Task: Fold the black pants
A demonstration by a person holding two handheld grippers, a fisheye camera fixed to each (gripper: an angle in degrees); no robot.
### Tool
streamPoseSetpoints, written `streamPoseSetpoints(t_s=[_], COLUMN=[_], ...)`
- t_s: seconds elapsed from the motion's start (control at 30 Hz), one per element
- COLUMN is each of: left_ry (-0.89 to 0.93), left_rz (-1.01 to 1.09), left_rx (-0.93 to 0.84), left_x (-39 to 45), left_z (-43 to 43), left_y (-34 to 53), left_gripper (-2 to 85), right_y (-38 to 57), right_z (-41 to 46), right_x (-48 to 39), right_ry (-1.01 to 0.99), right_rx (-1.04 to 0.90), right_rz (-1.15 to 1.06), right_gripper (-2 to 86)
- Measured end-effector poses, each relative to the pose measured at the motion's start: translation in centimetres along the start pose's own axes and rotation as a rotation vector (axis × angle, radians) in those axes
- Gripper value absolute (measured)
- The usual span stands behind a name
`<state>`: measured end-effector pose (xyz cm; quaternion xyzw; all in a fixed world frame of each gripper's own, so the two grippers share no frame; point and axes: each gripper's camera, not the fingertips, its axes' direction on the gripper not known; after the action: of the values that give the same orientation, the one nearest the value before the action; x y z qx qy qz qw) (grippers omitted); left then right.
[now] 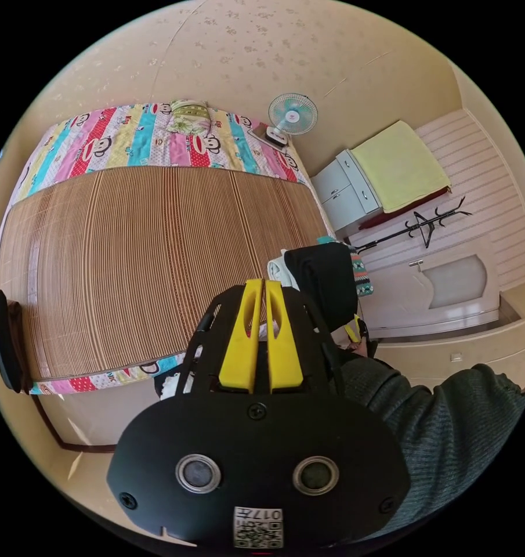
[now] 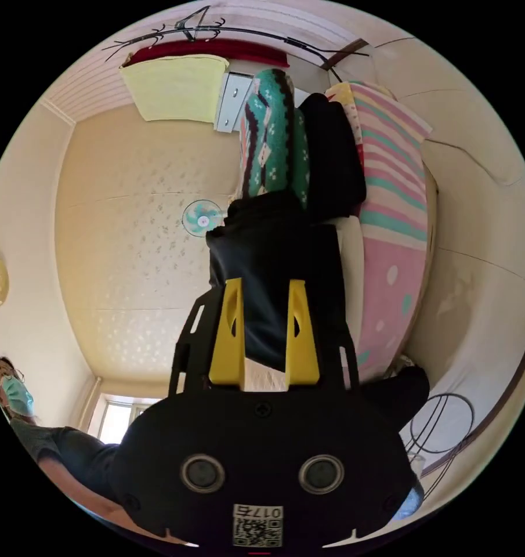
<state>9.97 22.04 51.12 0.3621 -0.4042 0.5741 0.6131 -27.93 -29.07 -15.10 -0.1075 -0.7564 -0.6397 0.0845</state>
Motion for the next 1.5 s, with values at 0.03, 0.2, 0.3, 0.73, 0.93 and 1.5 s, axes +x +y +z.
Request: streamPoseSetpoints(t_s=[0.03, 0.2, 0.3, 0.73, 0.93, 1.5], left_ry=[0.007, 0.006, 0.015, 0.013, 0.005, 0.052], left_rz=[0.003, 0.049, 0.071, -0.006, -0.055, -0.017], left_rx=[-0.005, 0.004, -0.026, -0.076, -0.089, -0.154], left_x=[0.0, 0.7, 0.9, -0.4, -1.1, 0.4], left_z=[0.5, 2.2, 4.1, 9.7, 11.9, 21.0], left_y=[-0.5, -2.3, -3.1, -5.3, -7.6, -10.6], left_gripper=[-0.7, -0.8, -0.8, -0.8, -0.8, -0.7], right_y=[-0.4, -3.6, -4.9, -4.0, -10.1, -10.9], right_z=[0.0, 5.4, 13.4, 23.5, 16.2, 16.4], right_x=[-2.3, -11.9, -16.7, -22.2, -19.1, -7.6], right_ry=[-0.075, -0.433, -0.306, -0.443, -0.074, 0.101], right_rx=[0.024, -0.159, -0.496, -0.795, -0.446, -0.395], right_rz=[-0.091, -0.409, -0.534, -0.546, -0.463, 0.016], right_gripper=[6.2, 4.5, 4.7, 8.4, 8.8, 8.5])
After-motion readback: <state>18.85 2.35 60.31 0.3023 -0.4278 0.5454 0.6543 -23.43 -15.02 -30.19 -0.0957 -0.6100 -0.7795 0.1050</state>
